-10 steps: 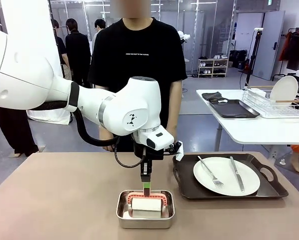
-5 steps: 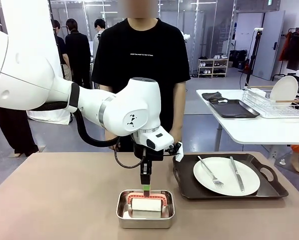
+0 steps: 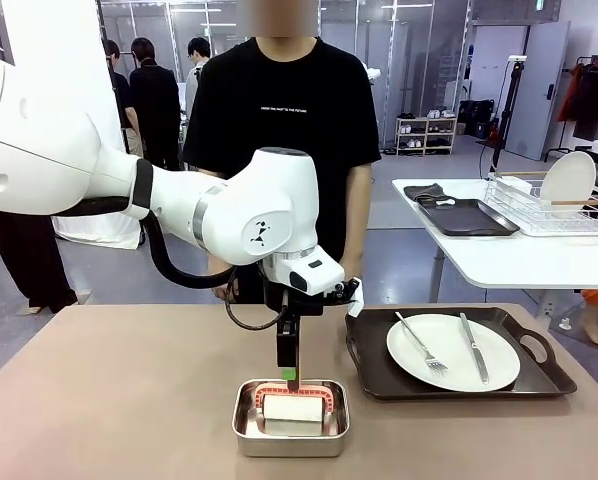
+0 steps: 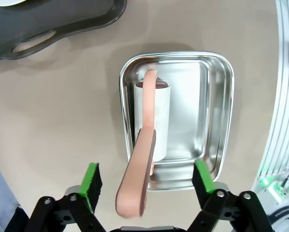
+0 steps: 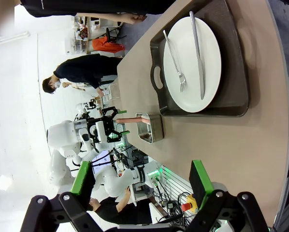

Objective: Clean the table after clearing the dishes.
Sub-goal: Place the Lint Roller back on top of the Airtight Container, then when the right (or left) Handle tray is removed, use the right hand (or left hand) to clean the right (or left) side of the table with the Lint Roller.

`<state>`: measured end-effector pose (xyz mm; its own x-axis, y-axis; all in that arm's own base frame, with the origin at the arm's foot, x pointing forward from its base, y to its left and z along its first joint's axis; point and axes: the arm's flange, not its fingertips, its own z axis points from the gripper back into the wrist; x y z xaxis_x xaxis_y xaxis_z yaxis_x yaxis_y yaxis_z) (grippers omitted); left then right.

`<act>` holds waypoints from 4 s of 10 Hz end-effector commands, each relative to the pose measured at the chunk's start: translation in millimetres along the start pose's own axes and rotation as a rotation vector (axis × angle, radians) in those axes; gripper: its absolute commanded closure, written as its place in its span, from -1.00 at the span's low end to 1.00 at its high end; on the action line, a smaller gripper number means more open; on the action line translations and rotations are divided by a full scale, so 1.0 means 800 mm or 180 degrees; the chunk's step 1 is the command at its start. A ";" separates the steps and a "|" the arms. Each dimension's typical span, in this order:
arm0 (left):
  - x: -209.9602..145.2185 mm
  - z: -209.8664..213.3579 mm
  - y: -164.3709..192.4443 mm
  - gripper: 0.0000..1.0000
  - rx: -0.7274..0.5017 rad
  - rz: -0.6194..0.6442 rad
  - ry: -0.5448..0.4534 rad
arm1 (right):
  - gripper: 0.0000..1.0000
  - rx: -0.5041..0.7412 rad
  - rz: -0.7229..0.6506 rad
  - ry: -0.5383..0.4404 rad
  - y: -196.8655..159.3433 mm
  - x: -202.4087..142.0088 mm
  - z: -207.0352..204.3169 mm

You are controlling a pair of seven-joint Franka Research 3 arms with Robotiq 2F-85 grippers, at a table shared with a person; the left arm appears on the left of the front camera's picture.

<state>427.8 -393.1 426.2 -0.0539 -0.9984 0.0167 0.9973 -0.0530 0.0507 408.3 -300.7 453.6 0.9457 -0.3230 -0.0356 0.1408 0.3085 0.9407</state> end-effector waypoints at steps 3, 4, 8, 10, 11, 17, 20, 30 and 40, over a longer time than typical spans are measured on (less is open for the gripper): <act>-0.012 0.033 -0.012 -1.00 -0.0013 0.0059 -0.0073 | -1.00 0.0006 0.0015 -0.0004 0.004 -0.003 0.000; -0.015 0.034 -0.011 -1.00 -0.0046 0.0087 -0.0110 | -1.00 0.0006 0.0015 -0.0004 0.004 -0.003 0.000; -0.005 0.032 -0.006 -1.00 0.0048 0.0050 -0.0048 | -1.00 0.0006 0.0015 -0.0004 0.004 -0.003 0.000; -0.005 0.032 -0.006 -1.00 0.0048 0.0050 -0.0048 | -1.00 0.0006 0.0015 -0.0004 0.004 -0.003 0.000; -0.005 0.032 -0.006 -1.00 0.0048 0.0050 -0.0048 | -1.00 0.0006 0.0015 -0.0004 0.004 -0.003 0.000; -0.140 0.192 0.041 -1.00 -0.0752 0.1107 -0.0713 | -1.00 0.0006 0.0015 -0.0004 0.004 -0.003 0.000; -0.323 0.224 0.033 -1.00 -0.1311 0.2117 -0.1508 | -1.00 0.0006 0.0015 -0.0004 0.004 -0.003 0.000; -0.771 0.015 -0.134 -1.00 -0.2065 0.4120 -0.4399 | -1.00 0.0006 0.0015 -0.0004 0.004 -0.003 0.000; -0.782 -0.024 -0.154 -1.00 -0.2225 0.4288 -0.4382 | -1.00 0.0006 0.0015 -0.0004 0.004 -0.003 0.000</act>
<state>343.9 239.5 386.8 0.9228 0.2404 0.3012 0.2509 0.2188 -0.9430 408.3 -301.2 454.2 0.9456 -0.3236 -0.0344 0.1401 0.3094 0.9405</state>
